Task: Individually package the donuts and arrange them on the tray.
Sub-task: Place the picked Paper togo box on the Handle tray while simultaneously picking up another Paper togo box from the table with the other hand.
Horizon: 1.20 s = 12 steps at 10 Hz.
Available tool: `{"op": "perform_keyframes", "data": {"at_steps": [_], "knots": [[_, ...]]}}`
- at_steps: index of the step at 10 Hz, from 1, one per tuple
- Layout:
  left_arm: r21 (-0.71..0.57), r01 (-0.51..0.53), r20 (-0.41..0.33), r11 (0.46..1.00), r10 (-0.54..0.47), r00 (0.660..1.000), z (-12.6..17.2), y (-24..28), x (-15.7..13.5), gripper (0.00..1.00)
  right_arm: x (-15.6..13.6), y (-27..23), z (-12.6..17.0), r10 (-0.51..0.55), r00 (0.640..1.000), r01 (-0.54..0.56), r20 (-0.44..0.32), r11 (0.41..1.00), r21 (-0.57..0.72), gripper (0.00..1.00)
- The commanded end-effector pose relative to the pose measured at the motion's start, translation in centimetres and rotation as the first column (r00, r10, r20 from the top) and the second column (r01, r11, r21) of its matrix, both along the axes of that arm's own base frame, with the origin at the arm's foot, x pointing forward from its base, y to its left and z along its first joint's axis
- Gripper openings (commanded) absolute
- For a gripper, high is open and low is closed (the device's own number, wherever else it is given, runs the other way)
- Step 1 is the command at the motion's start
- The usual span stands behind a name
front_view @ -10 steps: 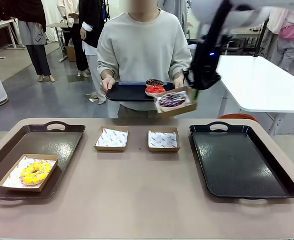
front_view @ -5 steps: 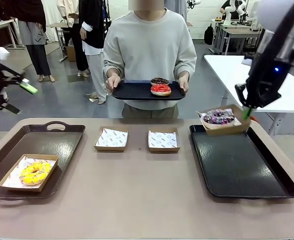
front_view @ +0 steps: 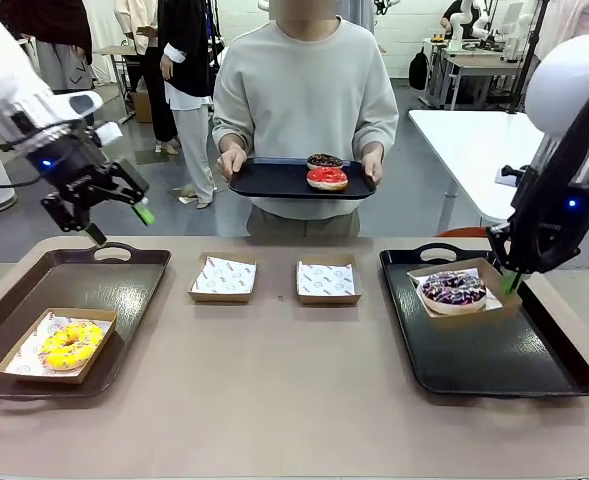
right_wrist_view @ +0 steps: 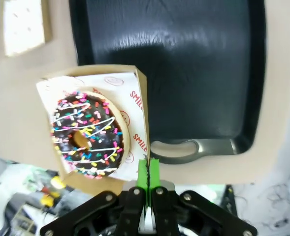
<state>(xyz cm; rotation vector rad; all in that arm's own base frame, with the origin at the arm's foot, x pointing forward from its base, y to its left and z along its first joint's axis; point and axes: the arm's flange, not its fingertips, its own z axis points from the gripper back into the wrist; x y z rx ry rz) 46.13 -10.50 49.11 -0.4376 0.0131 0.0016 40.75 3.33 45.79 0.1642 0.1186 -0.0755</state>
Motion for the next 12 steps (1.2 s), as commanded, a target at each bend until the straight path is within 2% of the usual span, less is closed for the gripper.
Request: {"op": "perform_keyframes", "data": {"at_steps": [1,6,7,12], "knots": [[0.112,-0.015,0.009,0.994,0.014,1.000,-1.3,-2.6,1.6,1.00,-0.6,-1.0,-1.8,-0.003,1.000,0.002,0.019,1.000,0.022,0.01],[0.321,-0.015,0.095,0.947,-0.017,0.995,-7.1,-8.2,4.4,1.00,-0.6,-1.2,-4.4,-0.032,0.999,0.031,0.024,0.999,0.032,0.01],[0.348,-0.008,0.101,0.938,-0.029,0.994,-8.3,-8.8,4.6,1.00,-0.6,-0.9,-3.5,-0.027,1.000,0.027,0.004,1.000,0.000,0.01],[0.389,0.037,0.123,0.920,-0.092,0.988,-11.4,-13.2,5.9,1.00,-0.6,-0.9,-3.5,-0.027,1.000,0.027,0.004,1.000,0.000,0.01]]}}
